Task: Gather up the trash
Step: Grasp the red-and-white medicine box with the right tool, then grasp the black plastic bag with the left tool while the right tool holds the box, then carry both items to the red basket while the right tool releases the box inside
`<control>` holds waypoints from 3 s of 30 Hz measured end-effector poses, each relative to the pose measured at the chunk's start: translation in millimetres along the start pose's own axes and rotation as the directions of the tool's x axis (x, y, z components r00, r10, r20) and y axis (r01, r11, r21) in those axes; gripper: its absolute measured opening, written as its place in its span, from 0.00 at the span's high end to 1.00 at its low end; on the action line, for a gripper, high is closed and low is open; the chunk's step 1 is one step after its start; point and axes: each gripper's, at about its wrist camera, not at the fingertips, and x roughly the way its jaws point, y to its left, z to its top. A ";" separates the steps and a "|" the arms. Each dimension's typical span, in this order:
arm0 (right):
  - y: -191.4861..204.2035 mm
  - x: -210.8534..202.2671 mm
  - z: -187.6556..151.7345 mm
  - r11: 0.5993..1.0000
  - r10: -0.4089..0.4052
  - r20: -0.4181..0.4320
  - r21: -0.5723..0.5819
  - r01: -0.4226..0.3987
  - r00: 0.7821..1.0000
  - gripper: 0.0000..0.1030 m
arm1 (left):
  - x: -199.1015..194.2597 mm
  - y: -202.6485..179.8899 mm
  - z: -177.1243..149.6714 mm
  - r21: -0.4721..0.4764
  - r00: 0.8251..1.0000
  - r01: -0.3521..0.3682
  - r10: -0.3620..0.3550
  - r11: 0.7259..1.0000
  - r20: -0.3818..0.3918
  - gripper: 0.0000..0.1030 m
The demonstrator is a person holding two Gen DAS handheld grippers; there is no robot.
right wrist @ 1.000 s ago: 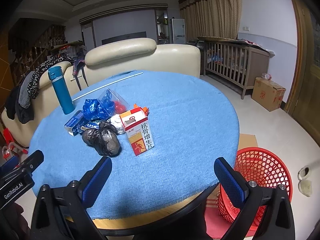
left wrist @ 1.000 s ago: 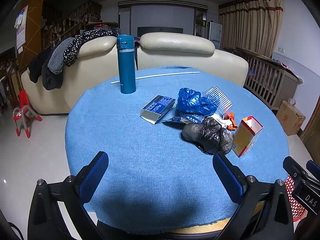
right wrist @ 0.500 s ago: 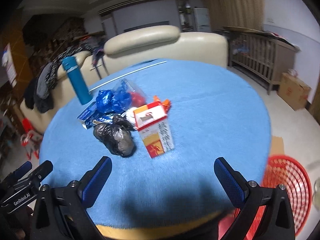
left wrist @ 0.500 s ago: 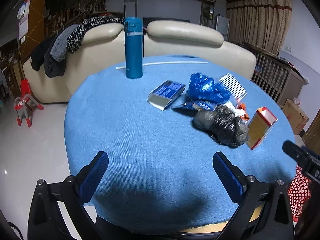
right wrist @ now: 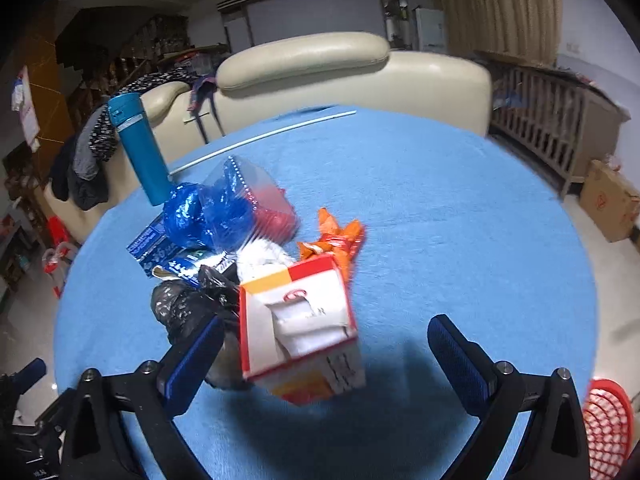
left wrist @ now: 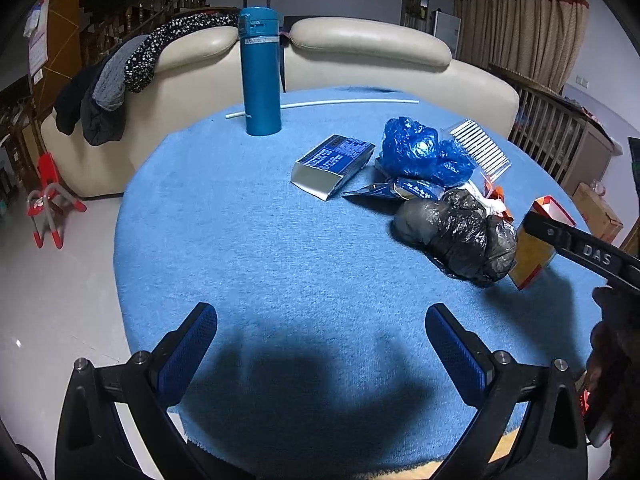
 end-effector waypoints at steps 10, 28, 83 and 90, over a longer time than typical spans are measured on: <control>-12.3 5.5 -4.2 1.000 0.003 -0.024 0.007 -0.003 1.000 0.50 | 17.9 -20.7 13.0 0.033 0.999 0.009 -0.008 0.999 -0.039 0.00; -80.7 -33.4 -16.9 0.988 -0.086 -0.002 0.125 0.086 0.996 0.50 | 51.0 -122.0 63.3 0.078 0.988 0.129 -0.122 0.989 -0.095 0.00; -91.5 -97.0 -47.1 0.979 -0.084 0.055 0.188 0.072 0.995 0.50 | 53.8 -110.4 57.4 0.124 0.982 0.145 -0.127 0.982 -0.142 0.75; -95.8 -110.3 -50.7 0.978 -0.092 0.078 0.192 0.076 0.993 0.50 | 1.3 -119.7 66.4 0.147 0.974 0.225 -0.219 0.963 -0.055 0.75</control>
